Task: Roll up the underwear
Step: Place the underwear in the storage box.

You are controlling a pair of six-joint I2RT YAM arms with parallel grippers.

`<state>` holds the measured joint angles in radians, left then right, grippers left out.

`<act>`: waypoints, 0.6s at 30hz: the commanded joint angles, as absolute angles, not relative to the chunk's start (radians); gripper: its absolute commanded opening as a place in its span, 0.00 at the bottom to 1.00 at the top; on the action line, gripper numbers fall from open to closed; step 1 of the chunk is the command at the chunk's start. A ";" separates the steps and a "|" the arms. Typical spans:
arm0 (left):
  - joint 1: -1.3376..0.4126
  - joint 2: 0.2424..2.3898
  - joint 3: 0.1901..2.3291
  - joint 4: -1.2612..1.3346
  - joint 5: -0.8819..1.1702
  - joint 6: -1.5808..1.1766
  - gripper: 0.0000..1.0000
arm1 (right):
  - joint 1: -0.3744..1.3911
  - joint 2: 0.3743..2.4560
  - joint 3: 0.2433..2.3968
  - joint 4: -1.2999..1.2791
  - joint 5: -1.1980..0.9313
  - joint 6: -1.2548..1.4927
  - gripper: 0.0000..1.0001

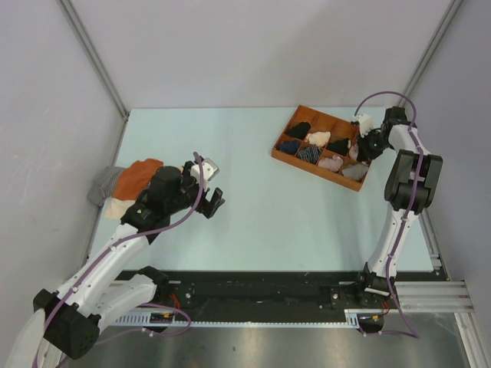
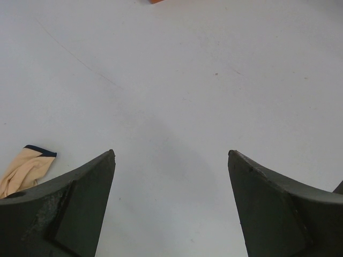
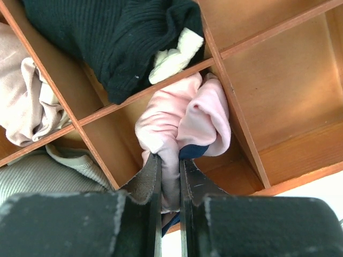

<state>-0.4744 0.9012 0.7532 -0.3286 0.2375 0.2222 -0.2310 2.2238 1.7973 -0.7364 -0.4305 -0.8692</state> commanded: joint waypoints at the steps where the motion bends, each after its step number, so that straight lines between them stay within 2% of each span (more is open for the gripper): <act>1: -0.465 0.904 0.753 -0.327 0.233 0.242 0.90 | -0.230 2.313 1.839 -0.765 -0.373 -0.838 0.09; 6: -0.465 0.903 0.753 -0.327 0.233 0.241 0.90 | -0.271 2.243 1.856 -0.795 -0.463 -0.798 0.32; 9: -0.465 0.907 0.756 -0.328 0.235 0.241 0.90 | -0.285 2.186 1.868 -0.808 -0.500 -0.790 0.41; 14: -0.465 0.904 0.756 -0.330 0.233 0.241 0.90 | -0.288 2.143 1.894 -0.822 -0.518 -0.770 0.48; 18: -0.465 0.902 0.753 -0.330 0.233 0.241 0.90 | -0.285 2.129 1.910 -0.822 -0.531 -0.761 0.49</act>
